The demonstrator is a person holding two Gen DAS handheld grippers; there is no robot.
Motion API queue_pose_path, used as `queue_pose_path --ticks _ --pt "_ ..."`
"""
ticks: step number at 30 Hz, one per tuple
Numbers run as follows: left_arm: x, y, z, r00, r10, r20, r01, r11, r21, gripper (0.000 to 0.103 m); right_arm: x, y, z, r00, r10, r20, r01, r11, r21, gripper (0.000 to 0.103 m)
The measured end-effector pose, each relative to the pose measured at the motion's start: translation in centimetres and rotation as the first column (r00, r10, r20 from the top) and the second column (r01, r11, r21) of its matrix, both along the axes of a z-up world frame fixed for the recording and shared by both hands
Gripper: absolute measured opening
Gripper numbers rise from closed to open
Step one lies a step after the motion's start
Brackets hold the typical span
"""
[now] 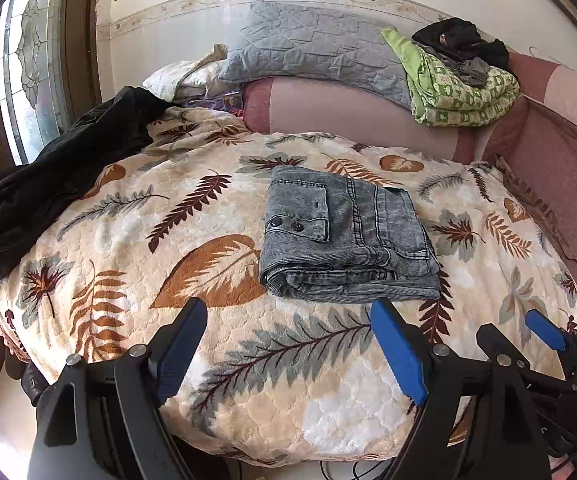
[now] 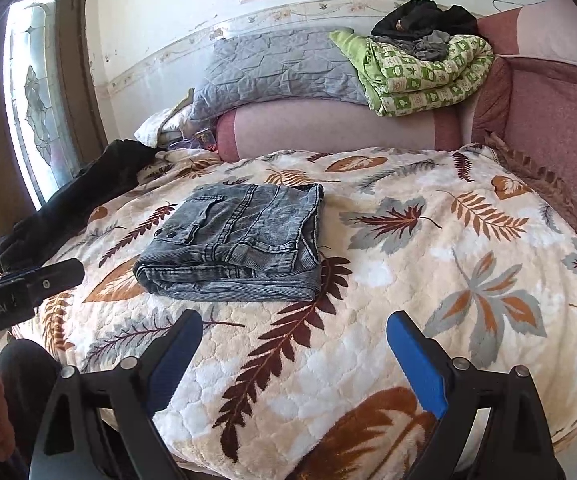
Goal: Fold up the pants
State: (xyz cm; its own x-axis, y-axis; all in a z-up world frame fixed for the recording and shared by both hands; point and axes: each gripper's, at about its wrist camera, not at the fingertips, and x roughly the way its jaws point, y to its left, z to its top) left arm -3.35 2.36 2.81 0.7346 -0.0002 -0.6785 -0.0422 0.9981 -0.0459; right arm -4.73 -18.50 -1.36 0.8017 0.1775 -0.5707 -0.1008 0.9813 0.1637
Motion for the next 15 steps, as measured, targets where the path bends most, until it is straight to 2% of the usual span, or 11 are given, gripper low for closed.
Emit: queue_pose_path --ticks 7,15 --pt "-0.1 0.1 0.4 1.000 -0.005 0.003 0.005 1.000 0.001 0.084 0.1 0.9 1.3 1.000 0.025 0.010 -0.025 0.999 -0.028 0.095" --pt "0.1 0.5 0.7 1.000 -0.010 -0.001 0.010 1.000 0.000 0.084 0.8 2.1 1.4 0.998 0.059 -0.032 -0.061 0.996 -0.069 0.096"
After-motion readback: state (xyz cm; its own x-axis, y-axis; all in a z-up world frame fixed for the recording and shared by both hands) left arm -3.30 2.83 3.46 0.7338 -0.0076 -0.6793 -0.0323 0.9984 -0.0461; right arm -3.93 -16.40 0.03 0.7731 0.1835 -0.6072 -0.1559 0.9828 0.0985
